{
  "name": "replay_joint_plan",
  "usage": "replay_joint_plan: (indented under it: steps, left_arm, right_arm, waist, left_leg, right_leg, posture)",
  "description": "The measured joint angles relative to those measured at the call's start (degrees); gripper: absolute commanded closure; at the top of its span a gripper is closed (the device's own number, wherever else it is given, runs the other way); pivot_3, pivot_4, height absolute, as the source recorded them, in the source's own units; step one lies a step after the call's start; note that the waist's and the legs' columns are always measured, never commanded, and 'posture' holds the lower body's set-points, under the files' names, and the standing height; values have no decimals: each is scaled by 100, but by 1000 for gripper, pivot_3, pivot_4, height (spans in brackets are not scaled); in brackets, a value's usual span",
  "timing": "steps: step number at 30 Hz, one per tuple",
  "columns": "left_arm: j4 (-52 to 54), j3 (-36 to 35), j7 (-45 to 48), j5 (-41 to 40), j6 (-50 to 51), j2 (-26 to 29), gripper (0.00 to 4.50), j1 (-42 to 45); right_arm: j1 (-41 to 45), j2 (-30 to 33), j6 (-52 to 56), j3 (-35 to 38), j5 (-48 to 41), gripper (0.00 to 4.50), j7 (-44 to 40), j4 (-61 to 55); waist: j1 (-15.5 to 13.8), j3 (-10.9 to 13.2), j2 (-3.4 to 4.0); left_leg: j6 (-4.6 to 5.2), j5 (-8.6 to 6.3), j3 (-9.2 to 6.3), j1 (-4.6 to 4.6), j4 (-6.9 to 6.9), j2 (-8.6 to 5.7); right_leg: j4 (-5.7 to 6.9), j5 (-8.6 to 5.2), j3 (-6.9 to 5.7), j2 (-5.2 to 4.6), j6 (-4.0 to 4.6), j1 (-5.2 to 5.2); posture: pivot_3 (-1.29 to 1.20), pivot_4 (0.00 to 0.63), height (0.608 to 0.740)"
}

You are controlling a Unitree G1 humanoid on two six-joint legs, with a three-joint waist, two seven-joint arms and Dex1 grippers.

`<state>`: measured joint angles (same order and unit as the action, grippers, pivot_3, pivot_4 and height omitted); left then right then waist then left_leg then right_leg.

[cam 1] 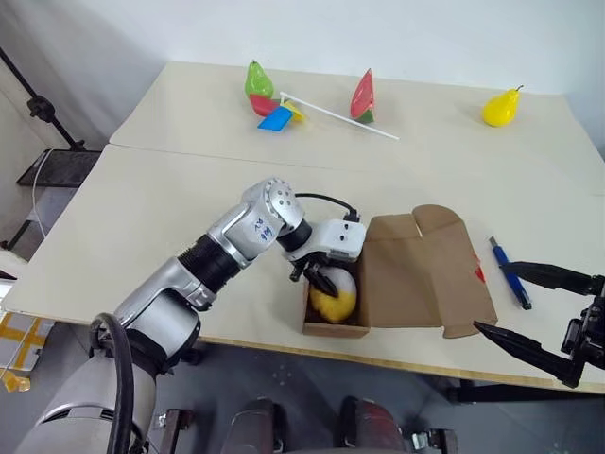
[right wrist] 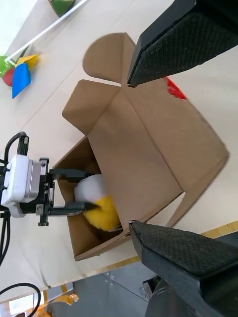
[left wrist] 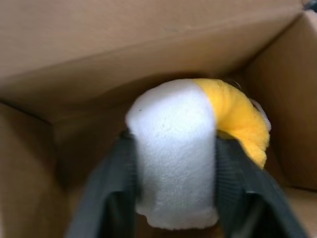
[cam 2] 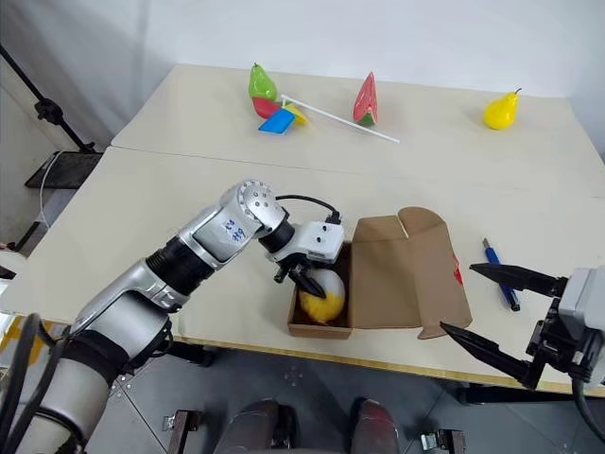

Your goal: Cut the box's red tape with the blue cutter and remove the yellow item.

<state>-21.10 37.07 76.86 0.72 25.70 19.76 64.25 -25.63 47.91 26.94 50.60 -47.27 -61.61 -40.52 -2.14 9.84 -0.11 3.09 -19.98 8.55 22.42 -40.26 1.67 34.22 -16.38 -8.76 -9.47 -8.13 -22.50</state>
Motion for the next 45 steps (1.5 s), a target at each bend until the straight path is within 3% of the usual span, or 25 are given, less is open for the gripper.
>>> replay_joint_plan:
  steps: [5, 9, 12, 14, 17, 22, 25, 34, 38, 42, 45]
  left_arm:
    - [-601, -1138, -517, -513, 155, -587, 4381, 87]
    - [-1052, -2668, -1361, -1153, -323, -670, 4397, 182]
    - [-1065, -3356, -1634, -1413, -663, -320, 4397, 120]
    - [-668, -4037, -1922, -1713, -714, 101, 4397, -418]
    - [-24, -4978, -2543, -1729, -855, 1014, 4397, -2000]
    - [888, -5854, -3407, -1638, -943, 1404, 4397, -4060]
    - [988, -6327, -3794, -1649, -946, 1517, 4397, -4654]
    - [1153, -6220, -3919, -2190, -415, 1389, 1531, -4682]
    - [1665, -6090, -3323, -2470, -101, 2019, 320, -4862]
    - [1836, -6308, -2780, -2678, -195, 2525, 320, -5172]
    - [1760, -6319, -2060, -2472, -934, 3058, 320, -5830]
  right_arm:
    - [70, 2, -70, -147, 12, 0, -119, 67]
    - [607, 14, -49, -565, -124, 0, 30, 280]
    - [987, 15, -36, -836, -308, 0, 206, 302]
    - [1490, -84, -60, -1326, -338, 0, 315, 408]
    - [2180, -386, -53, -2241, -389, 0, 512, 544]
    - [2937, -401, -232, -3318, -30, 0, 174, 954]
    - [3241, -510, -490, -3699, 288, 0, -42, 1377]
    - [3460, -758, -1067, -3886, 629, 0, -174, 1692]
    - [3416, -557, -943, -3645, 467, 0, -242, 1755]
    - [3344, -258, -860, -3343, 373, 0, -399, 1848]
    - [3240, 233, -532, -2941, 134, 0, -609, 1879]
  waist:
    - [1, 3, -4]
    - [118, 7, -11]
    - [173, 7, -10]
    - [262, 6, -10]
    - [416, 9, -5]
    - [221, 24, -51]
    - [99, 25, -54]
    - [92, 25, -54]
    - [185, 26, -54]
    - [245, 28, -48]
    - [255, 35, -37]
  left_leg:
    - [5, -1, -3, 4, -6, 1]
    - [3, 1, -6, -6, -6, 3]
    - [-2, 3, -9, -15, -3, 4]
    - [-6, 4, -8, -32, 6, 4]
    - [-16, 6, -16, -61, 24, -6]
    - [-3, -3, -33, -41, -1, -13]
    - [0, -5, -48, -28, -9, -26]
    - [-7, -6, -64, -26, 3, -35]
    - [-13, -6, -43, -28, 10, -19]
    - [-15, -7, -21, -39, 17, -13]
    - [-17, -8, -10, -36, 20, -12]
  right_leg:
    - [4, 1, -1, -3, -2, 0]
    - [25, 1, 0, -8, -2, -3]
    - [55, 1, -4, -8, -1, -5]
    - [60, 1, 9, -7, -1, -3]
    - [82, 0, 33, -3, 1, -7]
    - [72, 5, 38, -10, -7, -5]
    - [67, 6, 48, -19, -10, -5]
    - [76, 7, 36, -14, -11, -5]
    - [70, 6, 36, -2, -11, -14]
    - [66, 5, 41, -2, -9, -16]
    - [67, 3, 47, -2, -5, -29]
  posture:
    - [0, 150, 740]
    - [0, 150, 740]
    - [0, 150, 740]
    - [0, 150, 740]
    - [0, 150, 740]
    - [0, 150, 740]
    - [0, 150, 740]
    - [0, 150, 740]
    - [0, 150, 740]
    - [0, 150, 740]
    - [0, 150, 740]
